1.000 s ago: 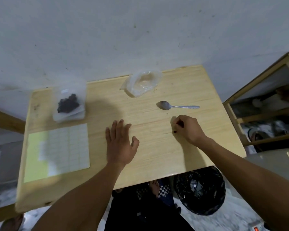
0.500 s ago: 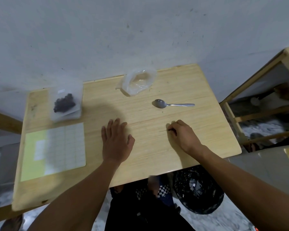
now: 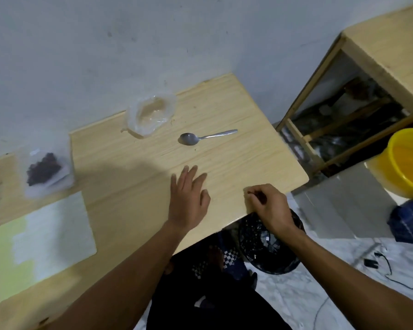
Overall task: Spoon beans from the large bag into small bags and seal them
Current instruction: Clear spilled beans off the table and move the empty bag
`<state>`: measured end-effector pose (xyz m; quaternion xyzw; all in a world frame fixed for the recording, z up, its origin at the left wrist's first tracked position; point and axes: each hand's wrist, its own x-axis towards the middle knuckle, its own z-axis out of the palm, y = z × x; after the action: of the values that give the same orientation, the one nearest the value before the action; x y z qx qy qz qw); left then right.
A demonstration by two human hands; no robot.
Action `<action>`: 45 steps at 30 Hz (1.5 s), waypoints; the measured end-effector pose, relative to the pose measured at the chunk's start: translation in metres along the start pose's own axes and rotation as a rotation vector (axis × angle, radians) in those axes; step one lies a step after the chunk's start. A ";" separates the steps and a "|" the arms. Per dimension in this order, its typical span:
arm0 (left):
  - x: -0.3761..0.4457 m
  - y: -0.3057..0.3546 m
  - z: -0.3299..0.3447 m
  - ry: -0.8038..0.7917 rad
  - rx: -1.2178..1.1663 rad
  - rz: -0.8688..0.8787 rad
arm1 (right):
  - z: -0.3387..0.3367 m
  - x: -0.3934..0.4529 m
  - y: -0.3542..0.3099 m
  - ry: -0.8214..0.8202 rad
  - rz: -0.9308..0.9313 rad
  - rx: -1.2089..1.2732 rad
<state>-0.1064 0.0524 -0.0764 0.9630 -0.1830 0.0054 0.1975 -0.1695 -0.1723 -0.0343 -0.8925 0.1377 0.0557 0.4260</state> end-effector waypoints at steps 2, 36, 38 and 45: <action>0.008 0.025 0.012 -0.029 0.014 0.050 | -0.009 -0.020 0.020 0.138 0.030 -0.003; 0.013 0.036 0.018 -0.037 -0.113 0.010 | -0.013 -0.016 0.048 0.401 0.046 -0.024; 0.007 0.024 0.013 -0.001 -0.065 -0.002 | -0.011 0.000 0.030 0.376 -0.053 -0.021; -0.021 -0.026 -0.006 0.059 0.036 -0.383 | 0.015 0.070 -0.061 0.247 -0.265 0.100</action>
<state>-0.1163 0.0838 -0.0822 0.9831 0.0096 -0.0007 0.1829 -0.0845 -0.1375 -0.0135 -0.8806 0.0728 -0.1177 0.4533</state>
